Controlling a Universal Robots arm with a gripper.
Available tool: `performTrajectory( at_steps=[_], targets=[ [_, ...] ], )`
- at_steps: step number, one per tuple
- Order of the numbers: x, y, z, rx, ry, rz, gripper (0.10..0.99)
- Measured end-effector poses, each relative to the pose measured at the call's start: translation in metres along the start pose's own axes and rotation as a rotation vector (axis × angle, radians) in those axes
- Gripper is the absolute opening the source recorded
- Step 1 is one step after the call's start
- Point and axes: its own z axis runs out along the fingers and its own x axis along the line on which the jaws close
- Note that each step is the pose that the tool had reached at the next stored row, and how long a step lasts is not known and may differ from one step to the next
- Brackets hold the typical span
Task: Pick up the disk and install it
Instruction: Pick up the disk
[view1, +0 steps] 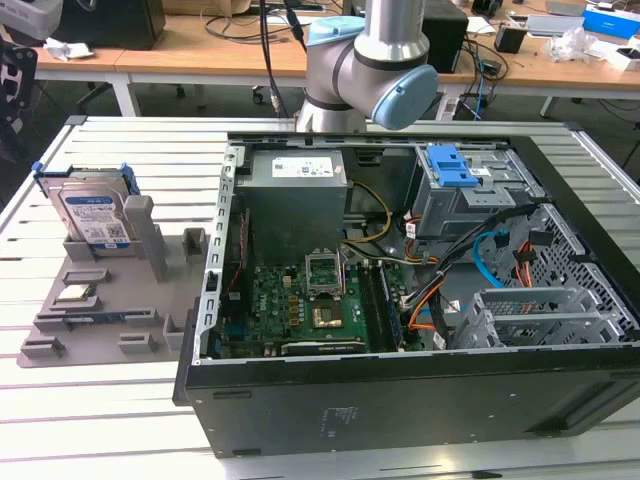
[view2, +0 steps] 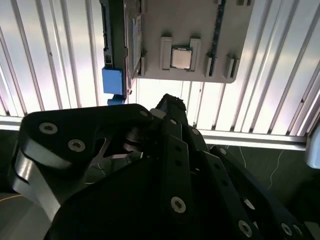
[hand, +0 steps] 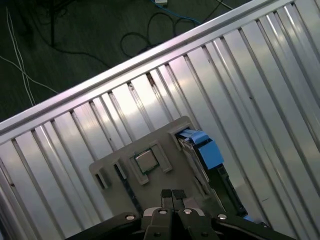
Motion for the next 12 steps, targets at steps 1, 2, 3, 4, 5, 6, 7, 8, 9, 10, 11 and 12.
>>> performTrajectory(
  at_steps=[1,2,3,4,5,6,7,8,9,10,11,12],
  targets=[
    [0.0000,0.0000,0.0000,0.000,0.0002,-0.012,0.106],
    [0.0000,0.0000,0.0000,-0.001,0.0004,-0.026,0.106],
    [0.0000,0.0000,0.0000,-0.001,0.0006,-0.037,0.106],
    [0.0000,0.0000,0.0000,-0.001,0.0009,-0.052,0.106],
    [0.0000,0.0000,0.0000,-0.001,0.0012,-0.062,0.106],
    [0.0000,-0.0001,0.0000,-0.002,0.0015,-0.079,0.106],
    [0.0000,-0.0001,0.0000,-0.002,0.0018,-0.098,0.106],
    [-0.0001,-0.0001,0.0000,-0.003,0.0020,-0.109,0.106],
    [0.0000,-0.0001,0.0000,-0.003,0.0021,-0.120,0.106],
    [-0.0001,-0.0001,0.0000,-0.003,0.0024,-0.131,0.106],
    [-0.0001,-0.0001,0.0000,-0.003,0.0026,-0.142,0.106],
    [-0.0001,-0.0002,0.0000,-0.003,0.0028,-0.155,0.106]
  ],
)
